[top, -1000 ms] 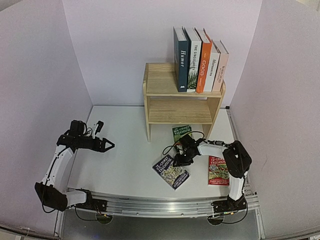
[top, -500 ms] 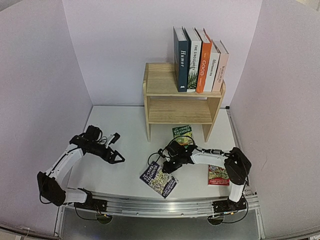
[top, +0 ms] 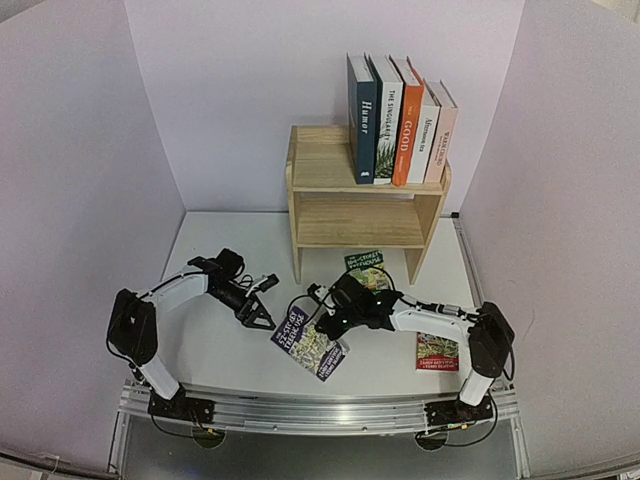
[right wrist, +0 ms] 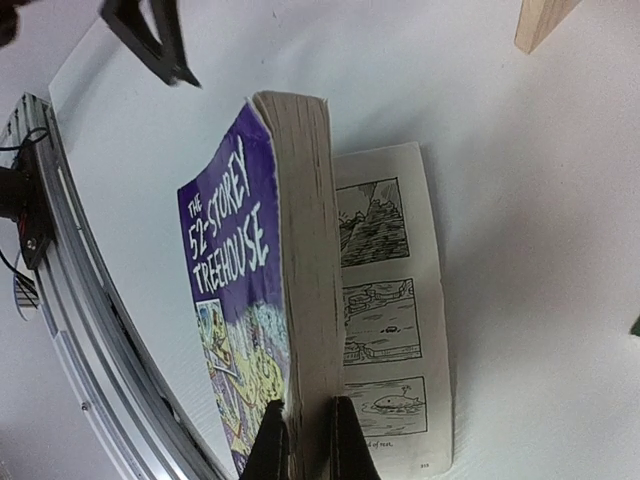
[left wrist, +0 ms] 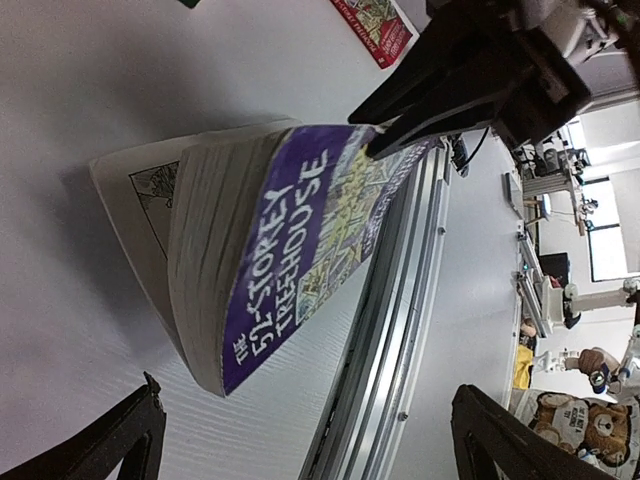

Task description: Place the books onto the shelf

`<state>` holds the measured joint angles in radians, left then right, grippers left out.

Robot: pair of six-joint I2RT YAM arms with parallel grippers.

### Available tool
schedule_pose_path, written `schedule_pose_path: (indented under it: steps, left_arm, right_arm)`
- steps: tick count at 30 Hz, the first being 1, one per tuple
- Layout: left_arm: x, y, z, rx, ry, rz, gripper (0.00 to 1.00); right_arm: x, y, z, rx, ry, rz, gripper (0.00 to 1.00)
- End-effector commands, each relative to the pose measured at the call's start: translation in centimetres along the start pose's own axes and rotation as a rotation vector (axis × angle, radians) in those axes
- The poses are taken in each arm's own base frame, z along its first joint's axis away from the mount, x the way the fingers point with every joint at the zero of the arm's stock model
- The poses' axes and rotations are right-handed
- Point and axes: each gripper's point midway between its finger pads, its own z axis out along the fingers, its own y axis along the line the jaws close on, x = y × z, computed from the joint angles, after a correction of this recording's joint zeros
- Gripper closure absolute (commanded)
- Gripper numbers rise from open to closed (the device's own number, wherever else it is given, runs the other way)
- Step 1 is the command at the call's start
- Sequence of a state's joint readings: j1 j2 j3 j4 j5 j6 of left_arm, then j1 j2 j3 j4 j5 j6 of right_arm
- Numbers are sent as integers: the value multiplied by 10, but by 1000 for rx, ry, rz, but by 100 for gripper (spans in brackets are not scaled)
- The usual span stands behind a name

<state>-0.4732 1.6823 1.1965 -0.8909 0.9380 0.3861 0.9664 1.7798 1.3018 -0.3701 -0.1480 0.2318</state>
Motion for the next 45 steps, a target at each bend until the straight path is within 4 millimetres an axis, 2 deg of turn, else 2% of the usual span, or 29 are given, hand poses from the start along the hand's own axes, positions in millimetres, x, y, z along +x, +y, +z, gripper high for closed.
schedule_pose_path:
  steps: [1,3,8,13,15,18,22,24,25,26,27,29,30,31,32,34,36,41,45]
  left_arm:
    - [4,-11,9,94,22,74,0]
    - [3,-11,17,66,32,109,0]
    - [-26,-9,23,56,-36,78,0]
    - [-33,-17,23,124,-41,10,2]
    - [-38,-27,18,157,-52,15,12]
    - [-45,-42,11,200,-64,20,40]
    - [-48,-54,7,226,-62,19,68]
    - [-50,-59,3,225,-59,10,90]
    - [-50,-61,2,223,-56,0,98]
    - [-50,-63,0,222,-56,-13,99]
    - [-50,-65,-2,221,-57,-28,100]
    - [-54,-65,-6,204,-69,-100,100]
    - [-58,-61,-9,187,-88,-138,100]
    - [-64,-55,-12,167,-112,-200,100]
    - [-69,-49,-17,155,-142,-252,100]
    - [-77,-42,-29,124,-189,-316,100]
    - [-84,-34,-42,99,-229,-375,100]
    - [-96,-33,-65,183,-320,-513,100]
    - [-97,-32,-76,198,-363,-525,100]
  right_arm:
    - [-61,40,-63,-86,-254,-94,100]
    - [-64,45,-68,-96,-272,-115,100]
    - [-68,52,-68,-128,-281,-152,100]
    - [-81,63,-78,-156,-317,-221,100]
    - [-85,64,-81,-153,-330,-240,100]
    - [-89,62,-83,-148,-340,-252,100]
    - [-95,61,-84,-151,-349,-256,100]
    - [-98,56,-85,-133,-357,-245,100]
    - [-100,51,-86,-114,-363,-237,100]
    - [-102,41,-88,-60,-375,-222,100]
    - [-104,30,-90,6,-389,-205,97]
    - [-107,2,-98,171,-416,-170,63]
    - [-108,-11,-105,247,-433,-155,51]
    - [-110,-20,-112,312,-450,-141,43]
    - [-112,-24,-121,357,-473,-140,33]
    - [-116,-16,-132,428,-499,-202,22]
    - [-118,13,-130,485,-500,-354,21]
    - [-108,80,-90,585,-491,-740,19]
    - [-120,102,-71,703,-540,-836,19]
